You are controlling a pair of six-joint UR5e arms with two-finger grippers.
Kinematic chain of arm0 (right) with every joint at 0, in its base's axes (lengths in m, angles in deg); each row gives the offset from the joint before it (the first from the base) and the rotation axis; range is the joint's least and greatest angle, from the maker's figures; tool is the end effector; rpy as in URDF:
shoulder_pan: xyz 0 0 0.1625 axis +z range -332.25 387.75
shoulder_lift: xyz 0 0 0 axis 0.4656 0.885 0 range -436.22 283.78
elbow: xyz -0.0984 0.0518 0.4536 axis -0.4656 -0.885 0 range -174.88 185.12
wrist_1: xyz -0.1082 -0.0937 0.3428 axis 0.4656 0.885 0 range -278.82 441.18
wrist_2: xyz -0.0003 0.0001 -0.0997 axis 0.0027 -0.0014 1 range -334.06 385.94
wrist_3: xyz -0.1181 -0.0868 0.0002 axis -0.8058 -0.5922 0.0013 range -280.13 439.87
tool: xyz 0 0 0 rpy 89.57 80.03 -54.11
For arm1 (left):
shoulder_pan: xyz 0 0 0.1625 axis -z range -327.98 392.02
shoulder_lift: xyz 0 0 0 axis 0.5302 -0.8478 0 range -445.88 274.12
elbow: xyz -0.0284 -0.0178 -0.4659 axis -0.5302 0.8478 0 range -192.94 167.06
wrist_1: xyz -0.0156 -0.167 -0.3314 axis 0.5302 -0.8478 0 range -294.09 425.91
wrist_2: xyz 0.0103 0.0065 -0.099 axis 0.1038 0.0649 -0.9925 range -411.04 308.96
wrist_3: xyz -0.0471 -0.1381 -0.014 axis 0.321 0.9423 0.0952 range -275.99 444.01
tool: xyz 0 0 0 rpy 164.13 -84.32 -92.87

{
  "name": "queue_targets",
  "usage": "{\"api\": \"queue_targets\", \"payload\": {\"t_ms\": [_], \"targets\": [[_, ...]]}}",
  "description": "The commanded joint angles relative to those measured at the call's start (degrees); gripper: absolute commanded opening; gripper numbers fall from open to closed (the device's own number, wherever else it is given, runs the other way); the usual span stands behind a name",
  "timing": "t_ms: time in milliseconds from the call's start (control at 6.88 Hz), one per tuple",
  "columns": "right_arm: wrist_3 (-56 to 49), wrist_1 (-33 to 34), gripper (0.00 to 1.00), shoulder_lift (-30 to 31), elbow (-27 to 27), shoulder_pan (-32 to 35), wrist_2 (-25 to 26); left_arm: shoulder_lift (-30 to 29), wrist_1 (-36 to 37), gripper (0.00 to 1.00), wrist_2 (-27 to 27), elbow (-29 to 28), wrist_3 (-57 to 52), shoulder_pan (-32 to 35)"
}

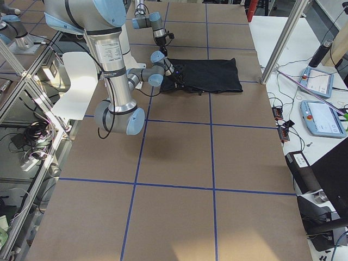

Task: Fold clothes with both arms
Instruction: 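Lift the near edge with both grippers and fold it away from the robot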

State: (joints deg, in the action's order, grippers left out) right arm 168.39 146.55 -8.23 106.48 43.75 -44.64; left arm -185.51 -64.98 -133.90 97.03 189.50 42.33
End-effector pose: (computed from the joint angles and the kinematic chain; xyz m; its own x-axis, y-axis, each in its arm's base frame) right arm -0.5599 -0.3500 0.3936 0.5231 0.1246 0.8431 -0.5176 0.8323 0.1982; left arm 0.5139 -0.2475 0.4062 0.2384 -0.3128 -0.9194 0.3700 0.9046 -0.2118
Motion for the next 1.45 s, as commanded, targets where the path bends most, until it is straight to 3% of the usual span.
{"api": "queue_targets", "payload": {"t_ms": [0, 291, 436, 1018, 1308], "targets": [[0.5, 0.0, 0.00, 8.9, 10.6, -4.8, 0.2, 2.1, 0.3, 0.00, -0.3, 5.5, -0.1, -0.5], [1.0, 0.0, 0.00, 17.7, 21.1, -12.3, 3.3, 7.4, 0.4, 0.00, -0.2, 14.2, 0.2, -3.8], [1.0, 0.0, 0.00, 17.3, 21.5, -13.1, 4.4, 8.2, 1.8, 0.00, -0.3, 17.2, 0.2, -4.0], [1.0, 0.1, 0.00, 15.7, 20.6, -10.0, 4.4, -4.9, 16.1, 0.00, -0.4, 15.0, -3.5, 0.5], [0.9, 0.4, 0.00, 13.2, 17.9, -4.4, 3.9, -12.0, 18.8, 0.00, -0.7, 8.4, -9.2, 8.8]]}}
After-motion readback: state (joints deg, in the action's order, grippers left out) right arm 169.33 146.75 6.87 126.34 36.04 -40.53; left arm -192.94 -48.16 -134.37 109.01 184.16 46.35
